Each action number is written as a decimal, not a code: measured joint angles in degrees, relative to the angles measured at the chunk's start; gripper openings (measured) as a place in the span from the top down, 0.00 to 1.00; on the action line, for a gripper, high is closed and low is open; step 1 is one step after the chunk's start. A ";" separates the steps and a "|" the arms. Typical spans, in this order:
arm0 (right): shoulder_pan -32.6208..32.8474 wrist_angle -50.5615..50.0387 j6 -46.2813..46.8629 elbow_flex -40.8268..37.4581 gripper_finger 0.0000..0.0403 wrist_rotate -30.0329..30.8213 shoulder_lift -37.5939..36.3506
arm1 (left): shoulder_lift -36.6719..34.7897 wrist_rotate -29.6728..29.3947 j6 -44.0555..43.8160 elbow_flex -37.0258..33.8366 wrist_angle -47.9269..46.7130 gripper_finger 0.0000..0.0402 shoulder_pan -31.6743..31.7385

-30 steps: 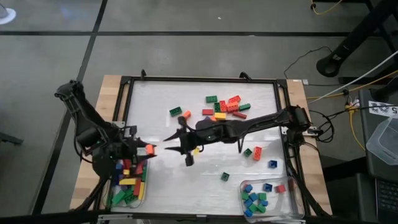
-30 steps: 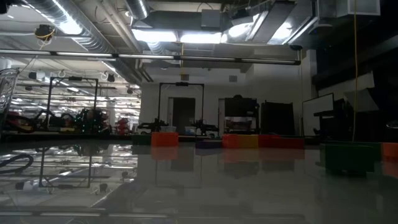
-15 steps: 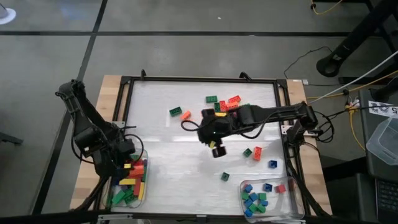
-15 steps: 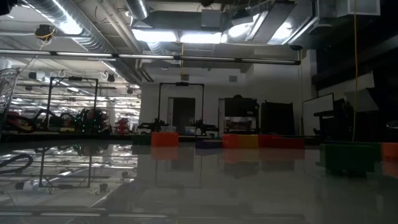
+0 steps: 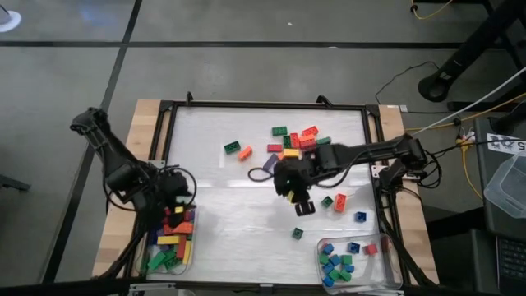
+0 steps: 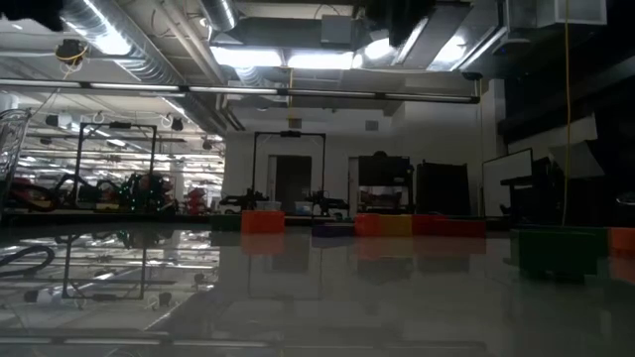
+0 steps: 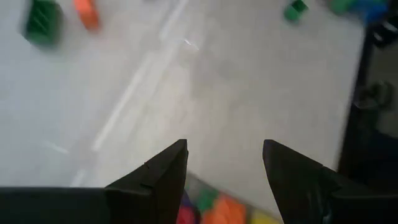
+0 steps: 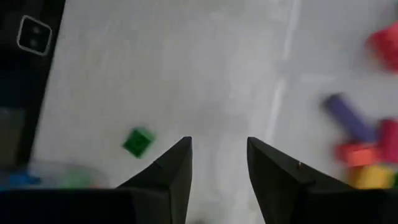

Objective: Sort blocks by size
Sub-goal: Put the small green game piece into the right transparent bin

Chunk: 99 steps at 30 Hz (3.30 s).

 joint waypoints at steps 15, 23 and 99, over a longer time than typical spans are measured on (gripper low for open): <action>14.24 20.48 40.46 -19.27 0.63 4.34 0.53 | 0.00 -1.71 19.19 0.00 2.21 0.51 14.89; 17.51 23.10 52.88 -22.38 0.63 6.60 5.82 | 0.00 -1.68 21.49 -0.02 4.83 0.51 16.41; 41.29 -15.38 68.44 12.10 0.68 5.80 14.16 | 24.44 -0.18 48.80 -0.07 32.75 0.51 45.73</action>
